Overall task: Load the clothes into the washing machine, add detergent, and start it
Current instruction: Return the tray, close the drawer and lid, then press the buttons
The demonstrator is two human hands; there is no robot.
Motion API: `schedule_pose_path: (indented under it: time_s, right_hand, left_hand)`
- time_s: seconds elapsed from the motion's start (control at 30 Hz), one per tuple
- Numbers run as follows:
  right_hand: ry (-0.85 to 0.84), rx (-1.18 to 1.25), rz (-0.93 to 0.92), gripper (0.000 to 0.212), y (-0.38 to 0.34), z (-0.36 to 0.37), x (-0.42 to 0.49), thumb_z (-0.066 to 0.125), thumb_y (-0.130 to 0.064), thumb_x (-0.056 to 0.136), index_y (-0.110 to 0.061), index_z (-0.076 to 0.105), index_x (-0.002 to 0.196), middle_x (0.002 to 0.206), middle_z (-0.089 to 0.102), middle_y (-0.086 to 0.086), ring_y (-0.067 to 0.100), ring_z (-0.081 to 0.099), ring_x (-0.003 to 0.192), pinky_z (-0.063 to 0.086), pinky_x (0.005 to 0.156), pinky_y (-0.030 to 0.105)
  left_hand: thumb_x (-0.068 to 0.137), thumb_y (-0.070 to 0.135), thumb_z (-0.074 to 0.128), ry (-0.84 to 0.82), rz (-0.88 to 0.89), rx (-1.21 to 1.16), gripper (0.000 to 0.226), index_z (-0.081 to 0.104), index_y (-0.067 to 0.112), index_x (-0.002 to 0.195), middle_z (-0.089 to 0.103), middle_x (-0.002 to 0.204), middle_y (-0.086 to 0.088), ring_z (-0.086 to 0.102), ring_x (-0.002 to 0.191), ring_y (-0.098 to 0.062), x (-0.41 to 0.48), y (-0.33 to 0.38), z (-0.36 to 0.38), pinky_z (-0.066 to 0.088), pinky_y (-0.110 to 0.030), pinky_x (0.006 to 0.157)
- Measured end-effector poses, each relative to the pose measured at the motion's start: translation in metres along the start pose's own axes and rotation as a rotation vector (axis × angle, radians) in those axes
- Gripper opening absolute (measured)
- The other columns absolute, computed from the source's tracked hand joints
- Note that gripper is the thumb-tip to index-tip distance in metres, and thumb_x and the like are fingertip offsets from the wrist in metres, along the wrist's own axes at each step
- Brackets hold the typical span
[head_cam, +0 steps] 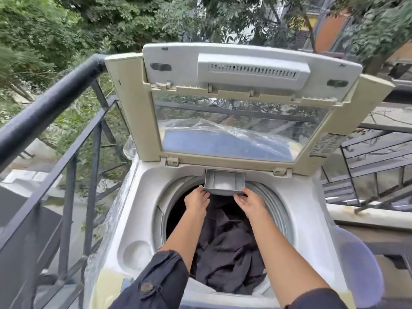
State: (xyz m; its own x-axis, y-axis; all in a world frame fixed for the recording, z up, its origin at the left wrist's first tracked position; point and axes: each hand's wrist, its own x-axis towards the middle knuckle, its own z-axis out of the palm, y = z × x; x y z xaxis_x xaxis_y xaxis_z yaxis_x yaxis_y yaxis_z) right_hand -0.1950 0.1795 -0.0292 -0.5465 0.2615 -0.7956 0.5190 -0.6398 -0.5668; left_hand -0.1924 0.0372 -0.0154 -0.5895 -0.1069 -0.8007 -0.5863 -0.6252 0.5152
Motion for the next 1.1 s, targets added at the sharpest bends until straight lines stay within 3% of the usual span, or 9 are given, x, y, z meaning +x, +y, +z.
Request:
schedule_pose_path:
  time_s: [0.1, 0.17, 0.23, 0.33, 0.43, 0.6, 0.77, 0.87, 1.1]
  right_hand:
    - [0.055, -0.016, -0.007, 0.01, 0.0, 0.0, 0.006, 0.059, -0.001, 0.088, 0.004, 0.056, 0.081, 0.124, 0.053, 0.033, 0.038, 0.06, 0.109, 0.05, 0.081, 0.035]
    - [0.072, -0.024, -0.065, 0.011, -0.001, 0.0, 0.009, 0.062, 0.0, 0.086, 0.008, 0.059, 0.093, 0.111, 0.061, 0.031, 0.033, 0.066, 0.088, 0.051, 0.079, 0.032]
    - [0.07, -0.031, -0.12, 0.026, -0.001, 0.002, 0.009, 0.064, 0.0, 0.085, 0.011, 0.058, 0.108, 0.088, 0.064, 0.024, 0.025, 0.063, 0.069, 0.054, 0.073, 0.031]
    - [0.094, -0.034, -0.159, 0.029, -0.005, 0.005, 0.007, 0.065, 0.0, 0.084, 0.012, 0.058, 0.11, 0.072, 0.059, 0.016, 0.021, 0.061, 0.063, 0.056, 0.058, 0.023]
    - [0.085, -0.026, -0.184, 0.025, -0.009, 0.009, 0.005, 0.065, 0.0, 0.084, 0.01, 0.061, 0.106, 0.072, 0.059, 0.014, 0.02, 0.062, 0.064, 0.056, 0.053, 0.02]
    - [0.097, -0.01, -0.193, 0.026, -0.011, 0.015, 0.006, 0.065, 0.0, 0.084, 0.01, 0.06, 0.107, 0.073, 0.059, 0.012, 0.018, 0.061, 0.065, 0.052, 0.078, 0.028]
    - [0.08, 0.032, -0.203, 0.022, -0.016, 0.023, 0.007, 0.062, 0.007, 0.083, 0.007, 0.058, 0.105, 0.079, 0.061, 0.013, 0.016, 0.06, 0.065, 0.053, 0.087, 0.031]
    - [0.07, 0.061, -0.19, 0.026, -0.019, 0.026, 0.01, 0.059, 0.011, 0.083, 0.011, 0.056, 0.109, 0.075, 0.058, 0.012, 0.018, 0.058, 0.065, 0.052, 0.089, 0.033]
    - [0.088, 0.052, -0.189, 0.028, -0.028, 0.034, 0.009, 0.059, 0.011, 0.083, 0.017, 0.056, 0.11, 0.107, 0.061, 0.026, 0.028, 0.06, 0.085, 0.052, 0.084, 0.034]
  left_hand:
    - [0.097, 0.007, 0.048, 0.051, 0.009, -0.004, 0.032, 0.053, -0.008, 0.125, 0.056, 0.13, -0.022, 0.055, 0.123, -0.03, 0.002, -0.001, 0.003, 0.043, -0.032, 0.099]
    - [0.095, 0.004, 0.052, 0.086, 0.033, -0.022, 0.03, 0.055, -0.009, 0.122, 0.061, 0.119, -0.021, 0.059, 0.118, -0.029, 0.005, -0.004, 0.003, 0.049, -0.029, 0.088]
    - [0.092, 0.002, 0.055, 0.115, 0.066, -0.047, 0.028, 0.058, -0.009, 0.117, 0.064, 0.11, -0.016, 0.063, 0.112, -0.028, 0.005, -0.004, 0.005, 0.051, -0.028, 0.082]
    - [0.09, 0.003, 0.058, 0.121, 0.089, -0.078, 0.026, 0.061, -0.007, 0.115, 0.065, 0.102, -0.012, 0.066, 0.101, -0.025, 0.006, -0.005, 0.008, 0.052, -0.03, 0.084]
    - [0.091, 0.002, 0.057, 0.101, 0.119, -0.111, 0.027, 0.06, -0.007, 0.116, 0.064, 0.092, -0.009, 0.064, 0.085, -0.02, 0.005, -0.003, 0.01, 0.05, -0.023, 0.078]
    - [0.091, 0.0, 0.055, 0.108, 0.14, -0.135, 0.027, 0.058, -0.009, 0.117, 0.063, 0.107, -0.018, 0.063, 0.097, -0.026, 0.005, 0.0, 0.014, 0.05, -0.024, 0.079]
    - [0.092, 0.0, 0.054, 0.092, 0.17, -0.126, 0.026, 0.057, -0.01, 0.116, 0.063, 0.116, -0.022, 0.063, 0.102, -0.029, 0.004, 0.007, 0.021, 0.053, -0.032, 0.086]
    - [0.092, 0.0, 0.054, 0.089, 0.172, -0.113, 0.025, 0.057, -0.009, 0.115, 0.062, 0.121, -0.023, 0.061, 0.113, -0.032, 0.005, 0.011, 0.026, 0.052, -0.029, 0.081]
    - [0.092, 0.0, 0.054, 0.079, 0.174, -0.11, 0.03, 0.055, -0.01, 0.12, 0.06, 0.124, -0.023, 0.059, 0.116, -0.033, 0.008, 0.016, 0.033, 0.05, -0.032, 0.087]
